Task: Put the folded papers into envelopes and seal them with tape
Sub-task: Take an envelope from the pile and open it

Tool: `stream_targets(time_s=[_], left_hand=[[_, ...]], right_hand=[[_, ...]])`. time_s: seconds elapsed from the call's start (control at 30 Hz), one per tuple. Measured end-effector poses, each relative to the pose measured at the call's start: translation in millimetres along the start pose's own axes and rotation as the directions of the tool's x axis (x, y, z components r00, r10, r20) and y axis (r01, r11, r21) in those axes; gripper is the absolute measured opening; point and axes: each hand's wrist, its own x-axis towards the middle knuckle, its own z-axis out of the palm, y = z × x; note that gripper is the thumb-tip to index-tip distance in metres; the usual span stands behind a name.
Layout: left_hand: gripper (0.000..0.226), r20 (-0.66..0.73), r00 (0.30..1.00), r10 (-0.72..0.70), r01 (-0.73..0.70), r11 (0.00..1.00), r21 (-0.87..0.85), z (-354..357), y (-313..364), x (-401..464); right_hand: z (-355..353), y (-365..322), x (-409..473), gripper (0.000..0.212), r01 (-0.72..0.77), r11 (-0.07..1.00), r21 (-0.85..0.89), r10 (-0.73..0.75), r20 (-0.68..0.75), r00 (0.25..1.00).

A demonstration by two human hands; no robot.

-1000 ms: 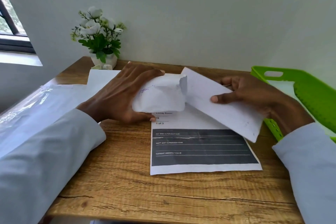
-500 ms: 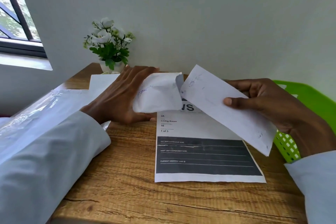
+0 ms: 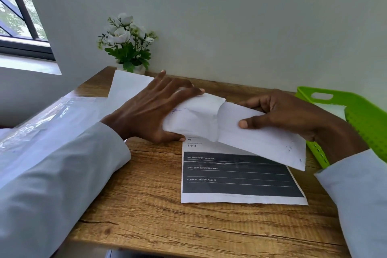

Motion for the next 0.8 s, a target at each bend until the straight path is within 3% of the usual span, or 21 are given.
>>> stream_targets(time_s=[0.13,0.37,0.47,0.6,0.8], left_hand=[[0.09,0.023,0.999,0.027,-0.027,1.0,0.013,3,8,6],[0.084,-0.001,1.0,0.002,-0.002,1.0,-0.021,8,10,5],[0.086,-0.02,0.999,-0.034,0.034,0.999,-0.013,6,4,1],[0.09,-0.049,0.995,-0.092,0.093,0.996,0.003,4,3,1],[0.09,-0.013,0.999,-0.05,0.05,0.998,0.048,8,14,9]], right_hand=[[10,-11,14,0.039,-0.034,0.999,0.008,0.034,-0.016,0.999],[20,-13,13,0.086,-0.048,0.99,-0.133,0.025,-0.171,0.985],[3,1,-6,0.076,-0.063,0.997,-0.038,0.051,-0.278,0.959],[-8,20,-18,0.057,-0.087,0.977,0.195,0.143,-0.293,0.946],[15,16,2,0.048,-0.019,0.939,0.343,0.154,-0.369,0.917]])
